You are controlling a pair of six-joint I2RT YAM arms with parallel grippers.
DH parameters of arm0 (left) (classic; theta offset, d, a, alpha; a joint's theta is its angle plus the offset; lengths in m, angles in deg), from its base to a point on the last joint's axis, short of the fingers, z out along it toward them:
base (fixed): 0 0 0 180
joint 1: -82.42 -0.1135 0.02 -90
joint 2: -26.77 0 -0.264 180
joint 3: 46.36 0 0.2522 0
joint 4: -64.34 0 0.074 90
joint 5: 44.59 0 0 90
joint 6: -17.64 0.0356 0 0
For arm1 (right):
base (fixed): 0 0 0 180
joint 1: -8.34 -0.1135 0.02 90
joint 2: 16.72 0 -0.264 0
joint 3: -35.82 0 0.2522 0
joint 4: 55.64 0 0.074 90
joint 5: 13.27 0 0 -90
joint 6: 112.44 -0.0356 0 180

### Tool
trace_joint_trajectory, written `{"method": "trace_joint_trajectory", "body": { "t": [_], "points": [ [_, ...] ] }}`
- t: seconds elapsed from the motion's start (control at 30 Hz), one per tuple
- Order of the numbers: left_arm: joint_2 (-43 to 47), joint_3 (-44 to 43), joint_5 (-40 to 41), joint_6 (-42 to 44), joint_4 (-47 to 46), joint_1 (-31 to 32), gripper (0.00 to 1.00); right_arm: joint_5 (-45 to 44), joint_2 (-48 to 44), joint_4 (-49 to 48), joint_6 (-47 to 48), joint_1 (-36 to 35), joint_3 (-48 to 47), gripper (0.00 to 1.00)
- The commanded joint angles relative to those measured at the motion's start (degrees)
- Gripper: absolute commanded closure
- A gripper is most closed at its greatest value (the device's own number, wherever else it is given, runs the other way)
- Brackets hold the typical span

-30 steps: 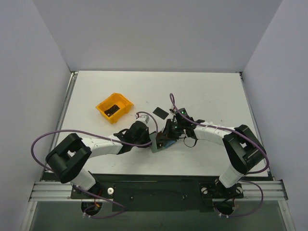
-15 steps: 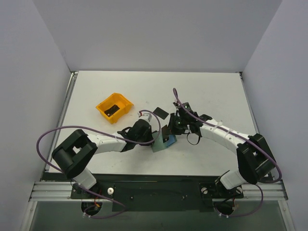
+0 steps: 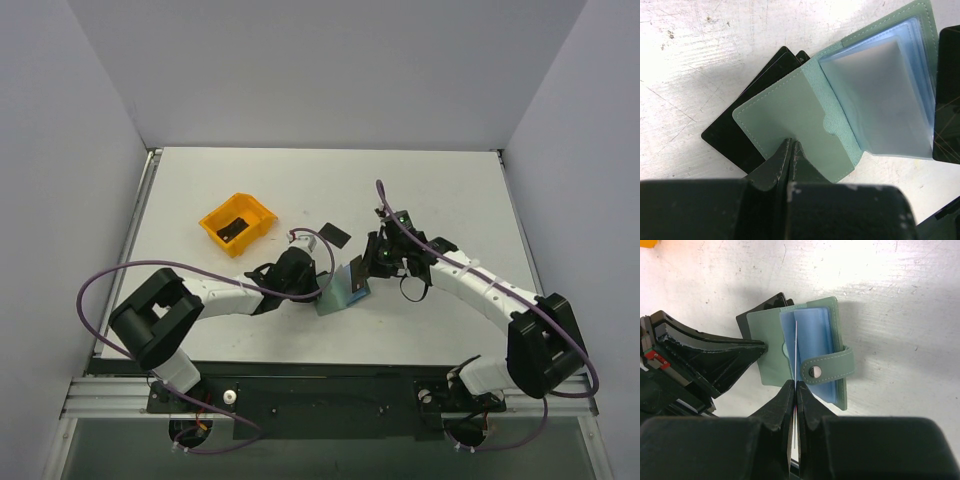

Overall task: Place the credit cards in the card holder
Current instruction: Open the card holder at the center of the board.

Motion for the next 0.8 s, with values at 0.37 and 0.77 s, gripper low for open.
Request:
{"method": "trace_joint_trajectory", "body": {
  "t": [0.37,0.77],
  "points": [
    [-1.4,-2.1,-0.9,0.7,-0.8,-0.2,1.0,-1.1,-0.8,1.5,1.6,1.1,1.4,1.0],
    [-1.8,-2.5,-1.2,0.7,-0.8,-0.2,1.0,-3.7,-1.2,3.4,2.9,1.1,1.1,1.0]
  ]
}}
